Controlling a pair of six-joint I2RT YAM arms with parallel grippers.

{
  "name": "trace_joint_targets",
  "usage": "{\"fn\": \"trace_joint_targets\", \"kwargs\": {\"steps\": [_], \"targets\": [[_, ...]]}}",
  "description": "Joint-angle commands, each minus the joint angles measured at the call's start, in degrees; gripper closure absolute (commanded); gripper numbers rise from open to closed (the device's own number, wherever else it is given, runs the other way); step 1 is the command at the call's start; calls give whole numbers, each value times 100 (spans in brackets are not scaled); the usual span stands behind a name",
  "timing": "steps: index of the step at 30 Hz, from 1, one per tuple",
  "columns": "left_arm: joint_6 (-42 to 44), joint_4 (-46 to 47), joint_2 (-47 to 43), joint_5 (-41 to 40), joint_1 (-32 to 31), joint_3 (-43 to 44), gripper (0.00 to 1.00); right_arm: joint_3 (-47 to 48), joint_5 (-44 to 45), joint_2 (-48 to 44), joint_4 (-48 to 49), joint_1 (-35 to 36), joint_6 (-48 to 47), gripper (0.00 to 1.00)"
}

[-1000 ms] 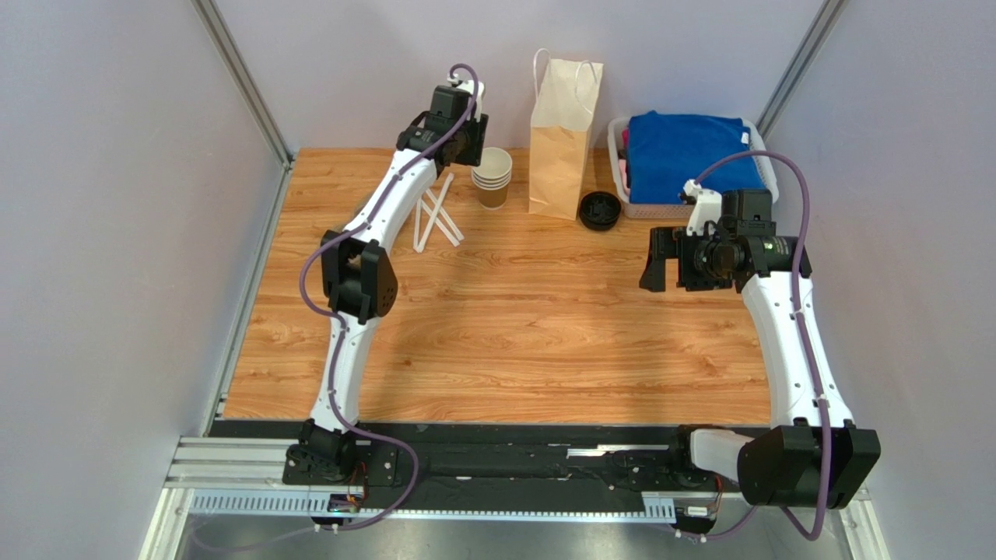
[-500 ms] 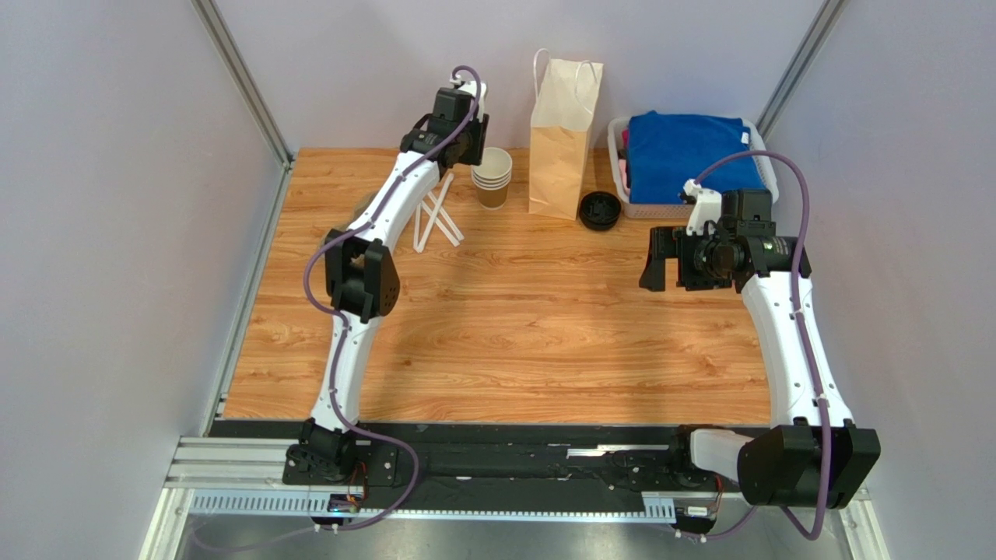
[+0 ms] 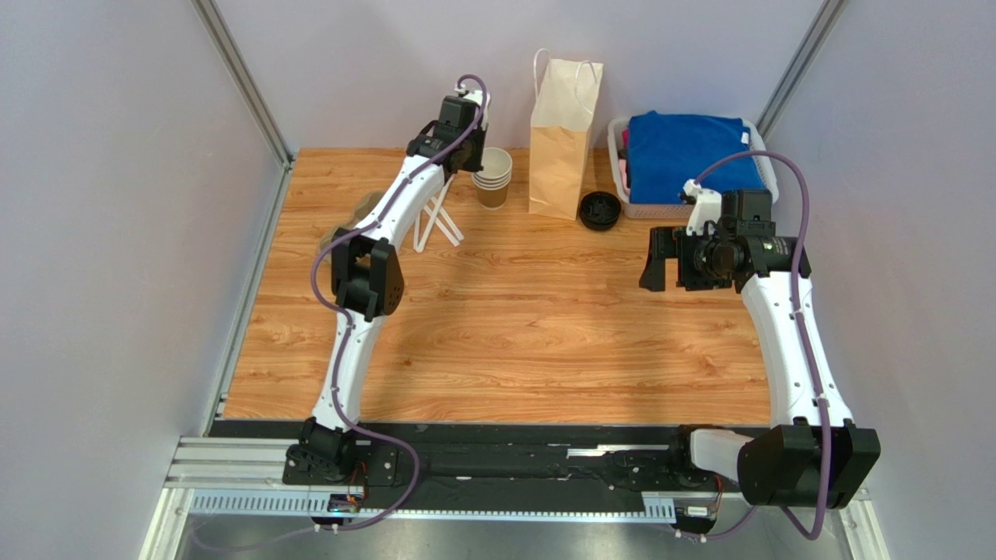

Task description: Pack the takeout coffee

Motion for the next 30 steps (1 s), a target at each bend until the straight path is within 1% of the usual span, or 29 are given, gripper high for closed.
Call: {"fn": "trace_joint_targets", "kwargs": {"steps": [1,2,5,8,17,21,29,30], "targets": [[11,216,14,-59,-41,148,76,-49,5,-70,165,-37,5,0],[2,208,-3,-76,-41,148,84,-49,13,-79,165,-29,5,0],[-24,164,-47,-41,-41,148,93,-67,13,-79,183,-29,13,0],[-59,120,-100,-6,-41,139,100,-58,-4,-61,174,-29,14,0],[-331,-196,-548,196,-33,60,100,-75,-30,-87,200,-29,31,0],[-551,-285,-960,389,-33,-185,100,-111,-39,-96,218,-29,49,0],[-877,-565,-1357,495,-33,-458,100,-84,-188,-35,253,-29,49,0],[-894,-592,-1374,625,-33,-493,100,-84,-215,-35,262,-29,57,0]]}}
